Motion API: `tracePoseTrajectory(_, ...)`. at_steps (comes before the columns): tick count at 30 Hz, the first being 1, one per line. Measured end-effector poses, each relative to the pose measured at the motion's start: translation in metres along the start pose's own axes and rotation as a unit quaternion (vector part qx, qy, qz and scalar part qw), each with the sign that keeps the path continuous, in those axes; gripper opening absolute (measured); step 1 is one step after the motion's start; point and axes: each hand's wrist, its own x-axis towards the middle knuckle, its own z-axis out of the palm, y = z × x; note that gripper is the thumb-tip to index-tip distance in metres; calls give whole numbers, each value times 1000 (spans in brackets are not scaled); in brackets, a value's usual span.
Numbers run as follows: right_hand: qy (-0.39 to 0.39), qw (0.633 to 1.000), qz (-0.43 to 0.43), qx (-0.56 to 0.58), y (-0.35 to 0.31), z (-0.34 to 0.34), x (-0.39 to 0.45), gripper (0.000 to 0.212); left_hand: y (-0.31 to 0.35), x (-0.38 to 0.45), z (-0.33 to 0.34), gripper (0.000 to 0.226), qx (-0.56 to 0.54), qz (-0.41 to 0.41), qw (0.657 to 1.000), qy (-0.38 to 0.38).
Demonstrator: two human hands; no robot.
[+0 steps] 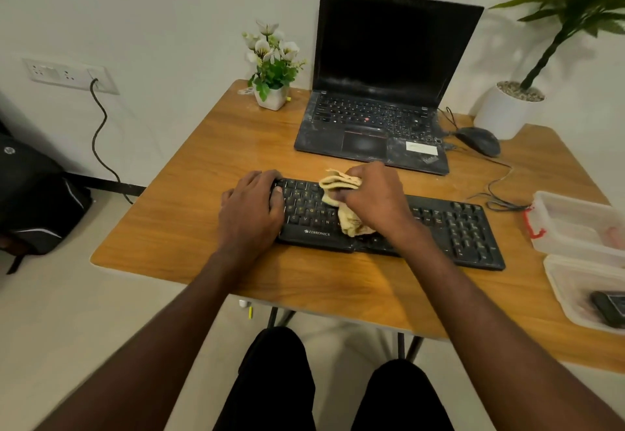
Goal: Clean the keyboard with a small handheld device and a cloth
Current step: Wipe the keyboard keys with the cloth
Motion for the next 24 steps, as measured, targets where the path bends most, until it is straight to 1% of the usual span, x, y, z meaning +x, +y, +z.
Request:
tracePoseTrajectory(1,-7,1000,2,22,-1,4,-2,29,1,0,0,32,0,0,1000,-2)
tracePoseTrajectory(3,-9,1000,-12,5,0,10,-7,36,4,0,-2,33,2,-2,1000,-8)
tracePoseTrajectory(5,-3,999,-30,-29,0,11,-10,31,8,0,-5,33,5,-11,1000,-10)
tracePoseTrajectory(7,-5,999,-35,-39,2,10,-11,29,11,-1,-7,35,4,-18,1000,-17)
tracePoseTrajectory(11,-19,999,-13,-31,-1,5,-10,44,11,-2,-7,36,1,-17,1000,-17)
tracePoseTrajectory(12,-24,999,-11,-31,-1,4,-11,45,11,-3,-7,36,1,-17,1000,-17)
tracePoseTrajectory(14,-13,998,-2,-59,0,3,-10,34,9,-2,-7,36,1,-15,1000,-16)
tracePoseTrajectory(17,44,990,38,-126,5,-2,-7,16,7,-1,-5,38,1,-15,1000,-18)
tracePoseTrajectory(19,57,992,35,-108,7,-2,-9,9,7,-1,-4,38,1,-15,1000,-18)
tracePoseTrajectory(21,32,999,1,-41,3,2,-17,9,6,-1,-5,37,-1,-13,1000,-19)
tracePoseTrajectory(22,19,999,-16,-29,2,4,-21,15,6,-1,-5,38,-2,-12,1000,-21)
tracePoseTrajectory(23,14,999,-26,-37,2,4,-24,22,6,0,-5,38,-3,-11,1000,-23)
tracePoseTrajectory(24,15,998,-25,-55,4,2,-24,24,6,0,-5,39,-4,-11,1000,-22)
